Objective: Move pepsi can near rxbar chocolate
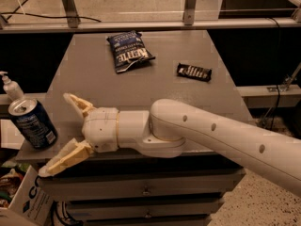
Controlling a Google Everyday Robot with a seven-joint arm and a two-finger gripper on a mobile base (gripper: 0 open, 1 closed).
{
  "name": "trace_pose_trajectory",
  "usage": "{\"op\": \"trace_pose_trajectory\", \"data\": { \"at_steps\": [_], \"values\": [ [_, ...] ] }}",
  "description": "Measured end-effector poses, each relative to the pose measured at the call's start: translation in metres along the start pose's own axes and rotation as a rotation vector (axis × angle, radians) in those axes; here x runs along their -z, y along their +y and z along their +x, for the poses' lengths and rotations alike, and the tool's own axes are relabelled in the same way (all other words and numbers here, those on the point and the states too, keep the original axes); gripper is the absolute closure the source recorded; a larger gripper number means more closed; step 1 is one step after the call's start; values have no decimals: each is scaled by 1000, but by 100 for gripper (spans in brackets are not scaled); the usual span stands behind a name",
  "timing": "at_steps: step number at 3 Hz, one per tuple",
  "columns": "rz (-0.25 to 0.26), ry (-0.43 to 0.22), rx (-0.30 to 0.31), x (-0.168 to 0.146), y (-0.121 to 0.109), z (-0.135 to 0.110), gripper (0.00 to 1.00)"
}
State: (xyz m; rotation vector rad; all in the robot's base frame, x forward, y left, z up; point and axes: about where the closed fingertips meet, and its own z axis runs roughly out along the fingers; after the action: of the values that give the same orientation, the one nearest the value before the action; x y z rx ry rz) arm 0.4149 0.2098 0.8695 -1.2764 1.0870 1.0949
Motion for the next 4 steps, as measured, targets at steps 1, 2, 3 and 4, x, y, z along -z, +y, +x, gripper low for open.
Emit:
{"op": "trace_pose_trajectory", "data": {
  "at_steps": [1, 2, 3, 4],
  "values": [
    [11, 15, -4, -26, -11, -1, 0],
    [21, 67, -48, -46, -14, 11, 18],
    [53, 91, -88, -52, -14, 18, 41],
    [106, 107, -108, -41, -14, 17, 64]
  ]
}}
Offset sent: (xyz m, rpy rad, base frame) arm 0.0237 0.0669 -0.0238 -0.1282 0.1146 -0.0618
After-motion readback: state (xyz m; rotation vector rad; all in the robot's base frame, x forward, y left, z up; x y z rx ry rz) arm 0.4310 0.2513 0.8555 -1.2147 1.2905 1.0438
